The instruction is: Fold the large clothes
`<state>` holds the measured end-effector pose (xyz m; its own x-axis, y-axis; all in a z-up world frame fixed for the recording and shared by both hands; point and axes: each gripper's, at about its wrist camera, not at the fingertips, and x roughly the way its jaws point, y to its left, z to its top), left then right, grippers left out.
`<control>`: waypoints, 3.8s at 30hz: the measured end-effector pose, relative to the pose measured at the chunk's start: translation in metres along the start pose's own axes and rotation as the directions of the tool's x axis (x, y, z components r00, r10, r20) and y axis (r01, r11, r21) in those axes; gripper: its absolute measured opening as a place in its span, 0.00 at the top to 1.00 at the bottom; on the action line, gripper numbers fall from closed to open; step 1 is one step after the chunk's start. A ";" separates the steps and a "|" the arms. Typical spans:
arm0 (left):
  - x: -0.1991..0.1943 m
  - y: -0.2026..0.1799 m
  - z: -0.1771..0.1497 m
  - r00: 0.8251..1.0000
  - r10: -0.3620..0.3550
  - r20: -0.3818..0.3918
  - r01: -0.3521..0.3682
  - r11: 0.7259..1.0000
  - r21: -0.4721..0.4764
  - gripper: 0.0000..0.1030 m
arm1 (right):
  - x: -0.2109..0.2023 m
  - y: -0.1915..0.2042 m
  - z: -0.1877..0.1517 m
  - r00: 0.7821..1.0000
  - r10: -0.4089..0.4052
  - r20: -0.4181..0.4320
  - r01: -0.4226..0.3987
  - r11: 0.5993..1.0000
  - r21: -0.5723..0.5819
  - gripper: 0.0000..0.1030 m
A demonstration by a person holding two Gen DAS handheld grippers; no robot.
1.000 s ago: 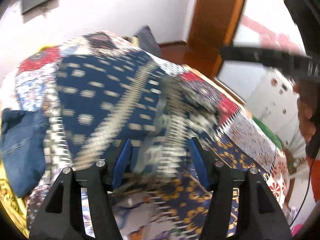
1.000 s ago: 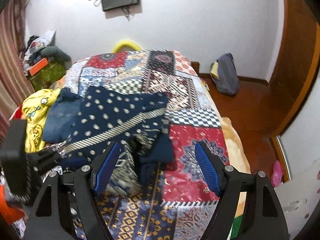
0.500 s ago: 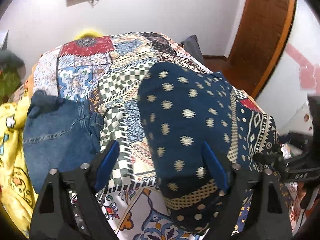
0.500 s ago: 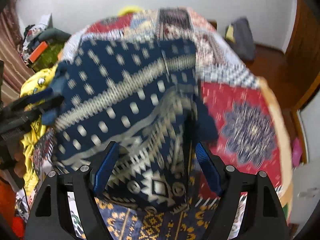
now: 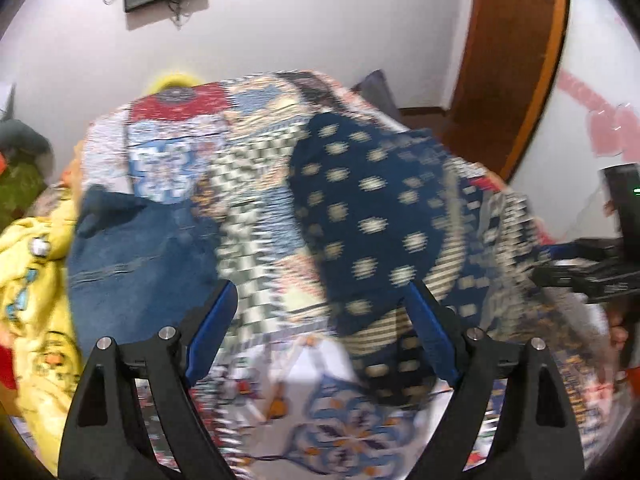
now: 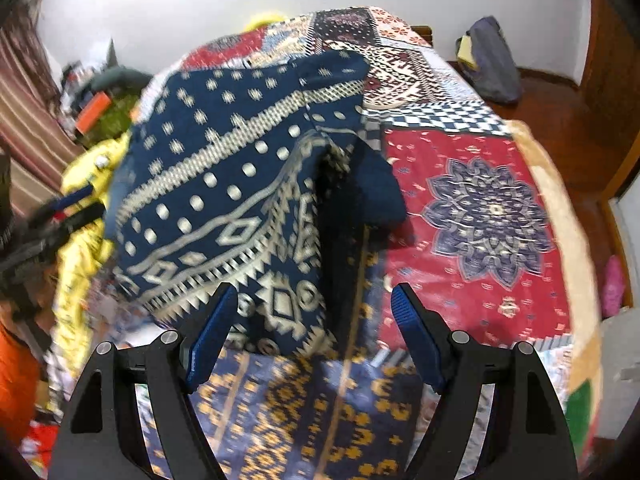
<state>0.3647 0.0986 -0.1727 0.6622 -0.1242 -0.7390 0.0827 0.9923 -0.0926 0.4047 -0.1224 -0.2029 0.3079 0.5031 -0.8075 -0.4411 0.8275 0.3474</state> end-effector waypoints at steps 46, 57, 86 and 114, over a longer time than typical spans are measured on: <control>-0.001 0.053 0.069 0.897 -0.437 0.068 0.435 0.845 -0.312 0.34 | 0.023 0.075 0.078 0.937 0.350 0.014 -0.349 0.936 -0.035 0.76; -0.069 0.153 0.072 0.903 -0.375 0.211 0.427 0.840 -0.336 0.34 | 0.021 0.188 0.106 0.922 0.384 0.050 -0.370 0.912 -0.179 0.76; 0.043 0.357 -0.046 0.964 -0.264 0.040 0.237 0.776 -0.585 0.29 | 0.196 0.250 0.110 0.957 0.219 -0.189 -0.249 0.956 -0.154 0.51; -0.235 0.178 -0.022 0.890 0.251 0.380 -0.141 0.945 -0.295 0.28 | -0.090 0.325 0.032 0.870 0.186 0.456 0.035 0.901 -0.433 0.51</control>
<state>0.2080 0.3046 -0.0303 0.8933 0.1390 -0.4275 -0.2350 0.9551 -0.1806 0.2609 0.1099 -0.0021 0.5707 0.7054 -0.4205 -0.7518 0.6547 0.0780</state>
